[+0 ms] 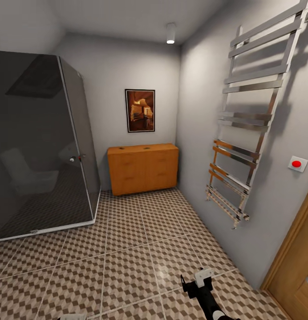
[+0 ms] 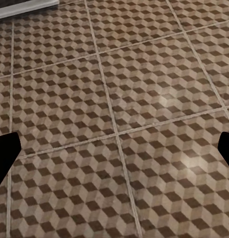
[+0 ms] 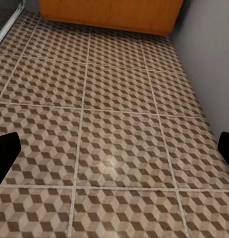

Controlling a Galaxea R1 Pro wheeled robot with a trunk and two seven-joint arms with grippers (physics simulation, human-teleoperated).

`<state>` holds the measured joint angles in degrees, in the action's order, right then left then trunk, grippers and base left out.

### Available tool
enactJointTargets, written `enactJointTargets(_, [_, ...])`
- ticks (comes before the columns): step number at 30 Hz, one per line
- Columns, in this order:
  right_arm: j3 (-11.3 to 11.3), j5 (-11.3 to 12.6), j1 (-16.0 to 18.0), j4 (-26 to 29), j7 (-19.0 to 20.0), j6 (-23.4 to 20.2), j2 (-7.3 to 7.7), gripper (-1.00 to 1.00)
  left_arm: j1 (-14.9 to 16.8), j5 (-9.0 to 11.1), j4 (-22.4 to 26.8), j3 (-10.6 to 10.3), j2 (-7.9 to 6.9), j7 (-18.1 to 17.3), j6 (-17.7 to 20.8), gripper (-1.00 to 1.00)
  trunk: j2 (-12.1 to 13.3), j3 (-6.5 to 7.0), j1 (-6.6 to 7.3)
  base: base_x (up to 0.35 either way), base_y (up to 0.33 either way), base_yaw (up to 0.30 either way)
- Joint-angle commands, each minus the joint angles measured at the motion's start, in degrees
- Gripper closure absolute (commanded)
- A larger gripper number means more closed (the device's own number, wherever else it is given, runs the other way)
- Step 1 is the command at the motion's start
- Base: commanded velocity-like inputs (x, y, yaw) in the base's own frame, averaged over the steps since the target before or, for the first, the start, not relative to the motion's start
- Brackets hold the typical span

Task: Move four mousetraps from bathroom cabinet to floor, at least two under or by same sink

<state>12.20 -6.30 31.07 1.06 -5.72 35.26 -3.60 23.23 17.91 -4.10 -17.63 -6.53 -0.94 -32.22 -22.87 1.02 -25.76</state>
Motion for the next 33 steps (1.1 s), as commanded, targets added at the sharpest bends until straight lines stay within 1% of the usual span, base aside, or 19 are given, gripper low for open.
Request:
enactJointTargets(1, [0.15, -0.62, 0.03, -0.08, -0.55, 0.07, 0.07, -1.0, 0.06, 0.46, -0.21, -0.48, 0.03, -0.1, -0.3, -1.0, -0.05, -0.02, -0.02, 0.0, 0.0, 0.005])
enactJointTargets(14, [0.18, -0.65, 0.01, -0.1, -0.46, -0.01, 0.27, -1.0, 0.06, 0.46, -0.21, -0.53, 0.04, -0.11, -0.3, -1.0, -0.05, -0.02, -0.02, 0.0, 0.0, 0.001])
enactJointTargets(26, [0.19, -0.65, -0.03, -0.06, -0.6, -0.02, -0.21, -1.0, 0.06, 0.46, -0.21, -0.5, 0.28, -0.08, -0.3, -1.0, -0.05, -0.02, -0.02, 0.001, 0.0, 0.0])
enactJointTargets(33, [0.19, -0.65, -0.01, -0.06, -0.61, -0.02, -0.26, -1.0, 0.06, 0.46, -0.21, -0.49, 0.29, -0.03, -0.3, -1.0, -0.05, -0.02, -0.02, 0.122, -0.043, 0.0])
